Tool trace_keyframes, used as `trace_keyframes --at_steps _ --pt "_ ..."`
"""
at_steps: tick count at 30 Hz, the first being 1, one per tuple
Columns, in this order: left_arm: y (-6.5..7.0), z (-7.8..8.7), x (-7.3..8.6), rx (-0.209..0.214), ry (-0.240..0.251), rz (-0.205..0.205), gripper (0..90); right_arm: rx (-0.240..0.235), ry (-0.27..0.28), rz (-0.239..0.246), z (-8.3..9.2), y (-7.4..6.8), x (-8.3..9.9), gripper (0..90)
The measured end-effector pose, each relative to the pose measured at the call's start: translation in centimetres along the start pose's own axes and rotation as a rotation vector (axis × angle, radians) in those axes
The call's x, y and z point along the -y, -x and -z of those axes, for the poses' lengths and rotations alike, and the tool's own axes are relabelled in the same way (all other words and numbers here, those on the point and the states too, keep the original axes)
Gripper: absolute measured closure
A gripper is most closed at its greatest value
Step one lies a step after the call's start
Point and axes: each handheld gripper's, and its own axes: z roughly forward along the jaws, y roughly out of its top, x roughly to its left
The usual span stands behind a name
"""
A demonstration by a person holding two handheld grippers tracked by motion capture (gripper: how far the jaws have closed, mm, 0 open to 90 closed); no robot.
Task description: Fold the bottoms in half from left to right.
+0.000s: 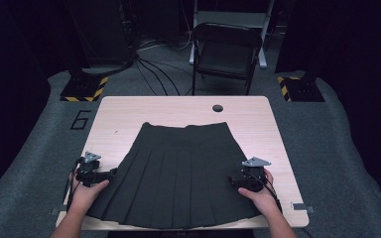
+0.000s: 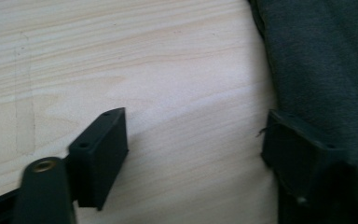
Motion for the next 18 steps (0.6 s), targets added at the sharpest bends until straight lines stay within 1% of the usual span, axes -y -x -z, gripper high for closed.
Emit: trace_keyframes --at_steps 1,2,3,7,11,12,13,14,15,16,18 --pt "0.0 0.0 0.0 0.000 0.000 0.000 28.2 0.000 0.000 0.000 0.0 0.0 0.0 12.1" --pt "0.0 0.1 -0.1 0.011 -0.009 0.009 29.3 0.000 -0.001 0.000 0.0 0.0 0.0 12.2" --pt "0.0 0.2 -0.2 0.008 -0.004 0.012 29.9 -0.001 0.000 0.000 0.0 0.0 0.0 12.2" --pt "0.1 0.4 -0.3 0.028 0.007 0.023 32.3 -0.001 0.000 -0.001 0.0 0.0 0.0 12.2" --pt "0.6 0.7 -0.5 0.057 0.029 0.018 34.4 -0.002 0.000 -0.003 0.0 0.0 0.0 12.2" --pt "0.6 0.7 -0.5 0.057 0.029 0.018 34.5 -0.002 0.000 -0.004 0.0 0.0 0.0 12.2" --pt "0.9 0.9 -0.7 0.075 0.031 0.015 34.5 0.000 0.002 -0.004 0.0 0.0 0.0 12.3" --pt "1.1 0.9 -0.7 0.085 0.037 0.016 34.9 -0.002 -0.005 -0.003 0.0 0.0 0.0 12.3" --pt "1.2 0.9 -0.7 0.090 0.039 0.008 35.0 0.000 0.000 -0.004 0.0 0.0 0.0 12.4" --pt "1.4 1.0 -0.8 0.099 0.029 0.000 35.0 -0.002 -0.011 -0.002 0.1 0.0 0.0 12.4" --pt "1.7 0.9 -0.8 0.103 0.027 -0.013 35.1 -0.003 -0.013 -0.002 0.1 0.0 -0.1 12.5"
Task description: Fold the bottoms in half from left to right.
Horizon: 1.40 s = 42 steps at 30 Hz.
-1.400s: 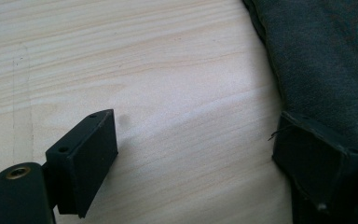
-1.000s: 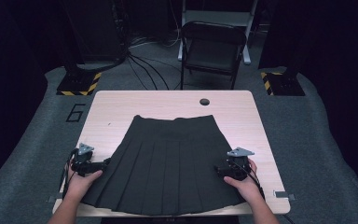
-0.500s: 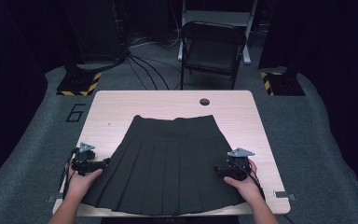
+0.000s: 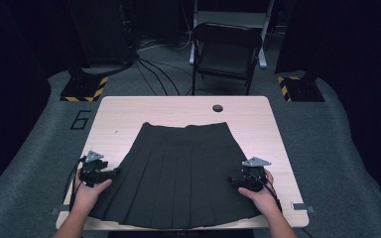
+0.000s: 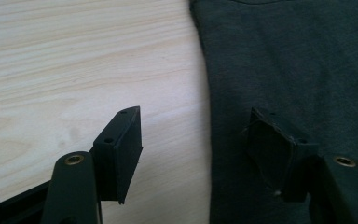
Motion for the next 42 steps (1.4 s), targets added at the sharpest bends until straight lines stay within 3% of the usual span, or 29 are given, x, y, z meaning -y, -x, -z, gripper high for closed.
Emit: trace_keyframes --at_steps 9,19,24,31,37,42 --pt "0.2 -0.3 0.0 0.017 -0.022 -0.007 37.0 0.003 0.010 -0.002 -0.1 0.0 0.0 12.5" --pt "0.6 -0.5 -0.1 0.013 0.011 -0.022 39.2 0.002 0.012 -0.002 0.0 0.0 0.0 12.5" --pt "0.9 -0.7 -0.1 0.042 -0.004 -0.017 40.1 0.002 0.012 -0.003 0.0 0.0 0.0 12.5" --pt "1.3 -1.3 -0.1 0.047 0.013 -0.018 44.4 0.002 0.013 -0.002 -0.1 0.0 0.0 12.5" --pt "1.6 -1.5 0.0 0.050 -0.009 -0.030 47.0 -0.001 0.000 -0.001 0.0 0.0 0.0 12.6" --pt "1.7 -1.6 0.1 0.059 -0.005 -0.005 50.7 0.002 0.009 0.001 0.0 0.0 0.0 12.6"
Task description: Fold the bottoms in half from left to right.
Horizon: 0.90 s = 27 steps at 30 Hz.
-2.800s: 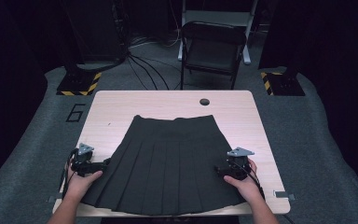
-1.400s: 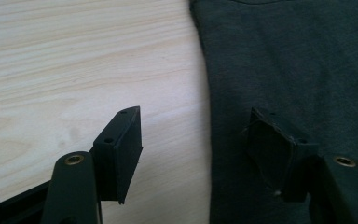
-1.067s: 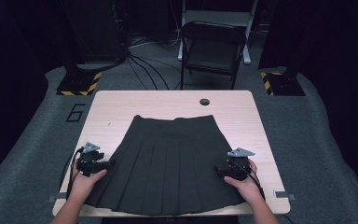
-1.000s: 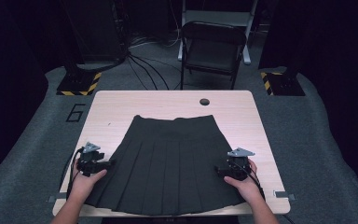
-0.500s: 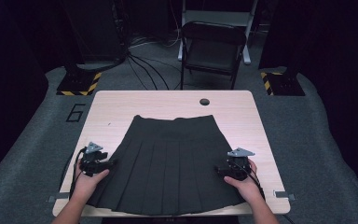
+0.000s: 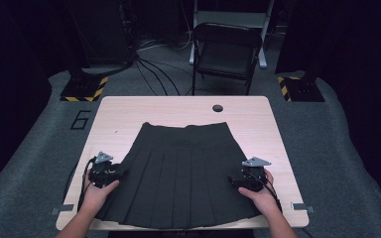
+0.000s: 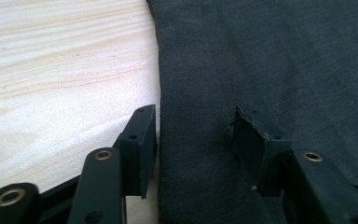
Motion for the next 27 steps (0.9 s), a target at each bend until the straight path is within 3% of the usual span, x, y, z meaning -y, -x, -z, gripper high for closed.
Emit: trace_keyframes --at_steps 6,8,16,22,27 --pt "0.1 0.0 0.0 0.004 0.004 0.013 59.2 0.001 0.002 -0.001 0.0 0.0 0.0 12.8" --pt "-0.1 0.1 0.0 0.016 0.003 0.034 65.0 0.001 0.002 0.001 0.0 0.0 0.0 12.9" --pt "-0.1 0.5 -0.2 0.034 0.016 0.051 81.5 0.001 0.000 0.000 0.0 0.0 0.0 12.9" --pt "0.2 0.8 -0.8 0.057 0.006 0.054 84.9 0.000 -0.001 -0.001 0.0 0.0 0.0 13.1" --pt "0.8 1.2 -1.6 0.064 0.008 0.019 85.3 0.000 -0.003 -0.006 0.1 -0.1 0.0 13.3"
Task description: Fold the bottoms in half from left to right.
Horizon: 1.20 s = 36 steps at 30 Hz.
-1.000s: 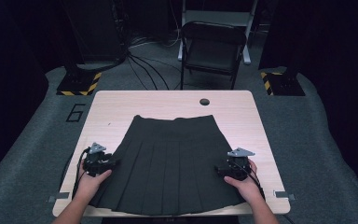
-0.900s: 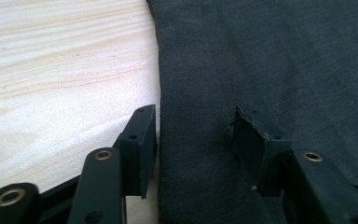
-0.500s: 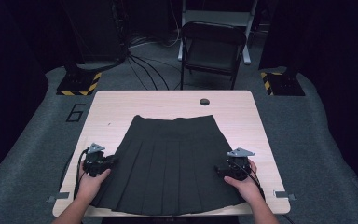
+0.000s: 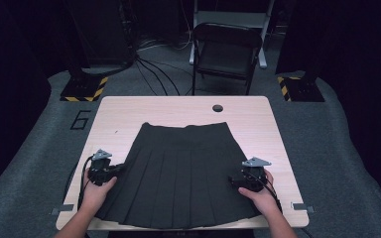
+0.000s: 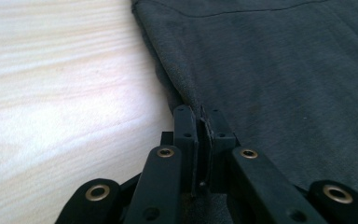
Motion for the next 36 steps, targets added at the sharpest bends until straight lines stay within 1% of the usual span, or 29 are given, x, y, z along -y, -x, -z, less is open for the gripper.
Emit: trace_keyframes --at_steps 1,2,3,6,7,9,10,11,14,15,16,17,18,21,22,23,24,25,26,27,29,30,31,32,36 --pt "0.2 0.1 -0.2 0.005 -0.007 -0.011 85.3 0.000 0.000 0.001 0.0 0.0 0.0 13.3" --pt "0.4 0.1 -0.4 0.004 0.003 -0.017 85.3 0.000 0.000 0.001 0.0 0.0 0.0 13.3" --pt "0.6 0.2 -0.5 0.003 -0.004 -0.027 85.3 0.000 0.000 0.001 0.0 0.0 0.0 13.3" --pt "0.9 0.3 -1.0 0.009 0.003 -0.030 85.3 0.000 0.000 0.001 0.0 0.0 0.0 13.4" --pt "1.2 0.4 -1.5 0.018 0.006 -0.024 85.3 0.001 0.003 -0.001 0.0 0.0 0.0 13.4" --pt "1.6 0.4 -1.9 0.023 0.011 -0.034 85.4 0.001 0.002 0.000 0.0 0.0 0.0 13.4" --pt "1.7 0.5 -2.1 0.026 0.006 -0.039 85.4 0.001 0.002 0.000 0.0 0.0 0.0 13.4" --pt "1.9 0.6 -2.4 0.031 -0.002 -0.054 85.5 0.000 0.003 -0.002 0.0 0.0 0.0 13.4" --pt "2.2 0.7 -2.8 0.032 0.009 -0.056 85.5 0.000 -0.001 0.000 0.0 0.0 0.0 13.4" --pt "2.6 0.9 -3.2 0.038 0.013 -0.067 85.5 -0.001 -0.003 0.000 0.0 0.0 0.0 13.4" --pt "2.7 1.0 -3.5 0.046 0.007 -0.077 85.5 -0.002 -0.004 0.000 0.0 0.0 0.0 13.4" --pt "2.9 1.0 -3.6 0.046 0.017 -0.072 85.5 -0.003 -0.003 0.002 0.0 0.0 0.0 13.4" --pt "3.1 1.0 -3.8 0.053 0.011 -0.086 85.5 -0.003 -0.002 0.004 0.0 0.0 0.0 13.4" --pt "3.8 1.0 -4.2 0.066 0.010 -0.091 85.5 -0.005 -0.002 0.005 0.0 0.0 0.0 13.5" --pt "4.0 0.9 -4.4 0.069 0.015 -0.102 85.5 -0.005 -0.001 0.003 0.0 0.0 0.0 13.5" --pt "4.2 0.9 -4.5 0.074 0.015 -0.105 85.6 -0.005 -0.002 0.011 0.0 0.1 0.0 13.4" --pt "4.2 0.9 -4.5 0.074 0.015 -0.105 85.6 -0.005 -0.002 0.011 0.0 0.1 0.0 13.4" --pt "4.6 0.8 -4.6 0.073 0.024 -0.107 85.6 -0.006 -0.001 0.013 0.0 0.1 0.0 13.5" --pt "4.7 0.8 -4.8 0.081 0.016 -0.121 85.6 -0.007 -0.001 0.012 0.0 0.1 0.0 13.5" --pt "5.1 0.8 -5.0 0.084 0.016 -0.134 85.6 -0.008 -0.004 0.003 0.1 0.1 0.0 13.5" --pt "5.6 0.9 -5.2 0.088 0.021 -0.153 85.5 -0.009 -0.002 0.008 0.1 0.1 0.0 13.5" --pt "5.6 0.9 -5.2 0.088 0.021 -0.153 85.6 -0.009 -0.002 0.008 0.1 0.1 0.0 13.5" --pt "5.9 0.9 -5.4 0.095 0.019 -0.161 85.6 -0.010 -0.002 0.009 0.1 0.1 0.0 13.5" --pt "6.0 1.0 -5.5 0.093 0.021 -0.166 85.6 -0.011 -0.002 0.009 0.1 0.2 0.0 13.6" --pt "6.5 1.1 -6.0 0.105 0.012 -0.184 85.6 -0.010 -0.002 0.014 0.1 0.2 0.0 13.6"
